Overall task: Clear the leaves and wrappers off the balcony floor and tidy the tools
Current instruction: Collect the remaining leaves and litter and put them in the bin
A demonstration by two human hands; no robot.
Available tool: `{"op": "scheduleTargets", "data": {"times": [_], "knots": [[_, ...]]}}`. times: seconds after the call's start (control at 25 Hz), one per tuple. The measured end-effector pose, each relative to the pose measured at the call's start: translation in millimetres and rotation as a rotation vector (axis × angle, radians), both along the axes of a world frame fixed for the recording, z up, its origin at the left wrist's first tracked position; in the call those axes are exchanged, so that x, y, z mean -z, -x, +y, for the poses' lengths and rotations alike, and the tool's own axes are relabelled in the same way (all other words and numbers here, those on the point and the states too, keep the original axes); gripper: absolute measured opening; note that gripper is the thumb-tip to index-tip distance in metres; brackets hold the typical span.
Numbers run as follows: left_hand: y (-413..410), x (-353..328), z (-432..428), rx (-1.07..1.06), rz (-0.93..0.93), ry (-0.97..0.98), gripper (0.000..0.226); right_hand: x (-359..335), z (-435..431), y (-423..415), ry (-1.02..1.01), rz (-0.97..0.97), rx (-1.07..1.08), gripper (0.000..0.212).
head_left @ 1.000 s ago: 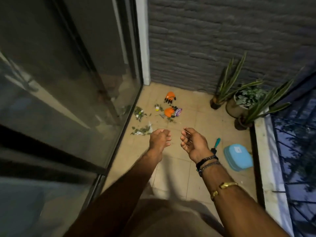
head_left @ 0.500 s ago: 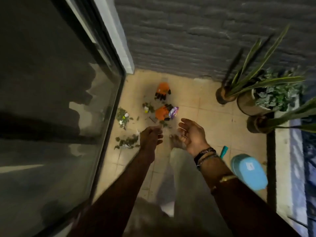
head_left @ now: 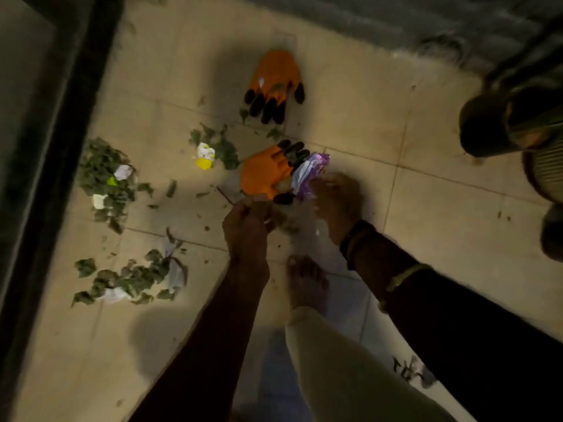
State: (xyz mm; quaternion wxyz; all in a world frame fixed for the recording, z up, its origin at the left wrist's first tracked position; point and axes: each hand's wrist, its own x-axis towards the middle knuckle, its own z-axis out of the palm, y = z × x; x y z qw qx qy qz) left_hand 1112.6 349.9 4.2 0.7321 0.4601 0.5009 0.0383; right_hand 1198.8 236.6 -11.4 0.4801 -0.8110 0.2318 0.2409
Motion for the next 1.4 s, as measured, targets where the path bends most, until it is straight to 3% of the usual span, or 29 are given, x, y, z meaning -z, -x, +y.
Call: {"op": "scheduleTargets", "data": {"times": [0.12, 0.16, 0.24, 0.36, 0.48, 0.56, 0.64, 0.68, 0.76, 0.84, 0.92, 1.08, 1.16, 1.28, 1.4], "knots": [[-2.8, 69.3, -11.1, -0.025, -0.090, 0.027, 0.019, 91.2, 9.2, -20.8, 0.374, -0.100, -0.193, 0.071], [-3.7, 83.2, -12.8, -0.017, -0.104, 0.004, 0.018, 106.6, 10.9, -22.7, 0.439, -0.132, -0.251, 0.072], [-8.1, 101.7, -14.7, 0.027, -0.130, -0.061, 0.018, 128.6, -0.2, -25.2, 0.473, -0.220, -0.259, 0.056], [-18.4, 105.5, -13.8, 0.094, -0.197, -0.075, 0.024, 122.5, -20.1, -10.1, 0.253, -0.463, -0.162, 0.037], [-31.6, 102.0, -16.9, 0.267, -0.220, -0.052, 0.034, 102.1, -7.2, 19.8, 0.220, -0.651, -0.506, 0.021], [-33.5, 102.2, -7.1, 0.216, -0.181, -0.070, 0.042, 95.9, 5.6, 24.4, 0.083, -0.494, -0.707, 0.021], [-30.5, 108.7, 15.7, 0.042, -0.177, -0.057, 0.040, 91.8, 11.4, 9.4, -0.122, -0.370, -0.641, 0.023], [-27.2, 108.9, 28.2, -0.022, -0.182, -0.049, 0.034, 92.7, 13.3, -4.4, -0.072, -0.426, -0.537, 0.019], [-18.5, 114.4, 50.3, -0.058, -0.174, -0.070, 0.021, 99.0, 15.5, -36.7, 0.230, -0.560, -0.385, 0.015], [-9.5, 115.4, 62.1, -0.051, -0.178, -0.067, 0.018, 105.2, 23.1, -57.2, 0.497, -0.546, -0.431, 0.020], [-4.9, 117.6, 66.6, -0.043, -0.185, -0.054, 0.017, 116.0, 29.0, -60.7, 0.568, -0.536, -0.482, 0.021], [-5.0, 120.6, 69.0, -0.040, -0.199, -0.037, 0.014, 120.4, 27.0, -47.7, 0.536, -0.581, -0.358, 0.021], [-4.5, 121.0, 64.8, -0.039, -0.198, -0.019, 0.019, 111.0, 29.7, -42.7, 0.395, -0.585, -0.371, 0.022], [0.8, 120.4, 58.0, 0.003, -0.212, 0.065, 0.026, 100.2, 52.8, 1.8, -0.052, -0.685, -0.622, 0.015], [2.2, 126.1, 62.1, 0.029, -0.184, 0.050, 0.026, 107.4, 71.9, 34.4, -0.164, -0.659, -0.816, 0.018]]}}
